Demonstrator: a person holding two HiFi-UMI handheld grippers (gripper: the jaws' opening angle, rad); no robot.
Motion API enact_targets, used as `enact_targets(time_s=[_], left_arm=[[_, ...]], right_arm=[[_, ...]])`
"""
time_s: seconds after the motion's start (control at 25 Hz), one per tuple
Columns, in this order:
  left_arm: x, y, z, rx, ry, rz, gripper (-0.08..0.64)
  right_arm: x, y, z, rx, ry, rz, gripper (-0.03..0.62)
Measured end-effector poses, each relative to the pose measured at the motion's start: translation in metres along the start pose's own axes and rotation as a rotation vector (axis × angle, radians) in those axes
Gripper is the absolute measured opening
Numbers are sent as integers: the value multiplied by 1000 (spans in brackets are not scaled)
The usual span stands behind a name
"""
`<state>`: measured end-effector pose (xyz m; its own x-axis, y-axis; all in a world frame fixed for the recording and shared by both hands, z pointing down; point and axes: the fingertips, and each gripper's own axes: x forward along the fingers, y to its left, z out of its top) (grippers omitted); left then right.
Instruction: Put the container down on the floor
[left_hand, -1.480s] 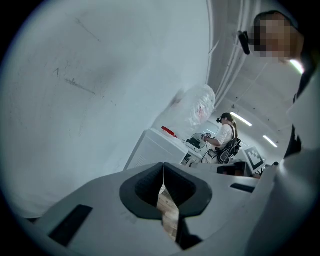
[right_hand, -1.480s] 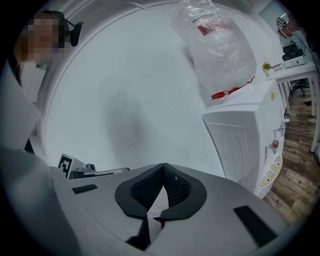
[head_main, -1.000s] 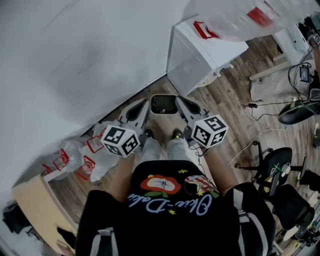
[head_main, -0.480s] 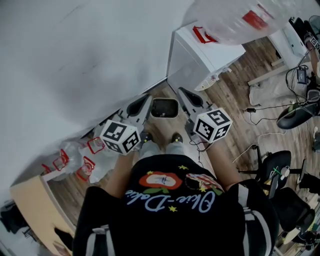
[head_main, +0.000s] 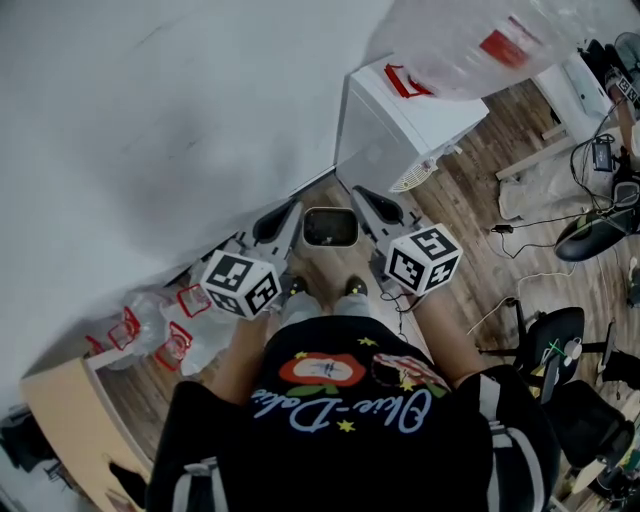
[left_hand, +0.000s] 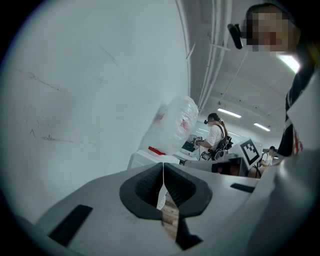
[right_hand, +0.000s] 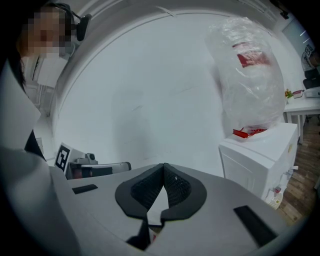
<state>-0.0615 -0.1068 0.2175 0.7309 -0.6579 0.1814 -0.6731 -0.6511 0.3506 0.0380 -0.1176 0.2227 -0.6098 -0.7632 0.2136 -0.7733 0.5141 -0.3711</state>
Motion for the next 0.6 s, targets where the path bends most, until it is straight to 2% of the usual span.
enact_targets(time_s=[0.6], left_arm=[[-8,4,3,5,-7,13,5]], right_arm=[[0,2,2,15,-13,-14,-2]])
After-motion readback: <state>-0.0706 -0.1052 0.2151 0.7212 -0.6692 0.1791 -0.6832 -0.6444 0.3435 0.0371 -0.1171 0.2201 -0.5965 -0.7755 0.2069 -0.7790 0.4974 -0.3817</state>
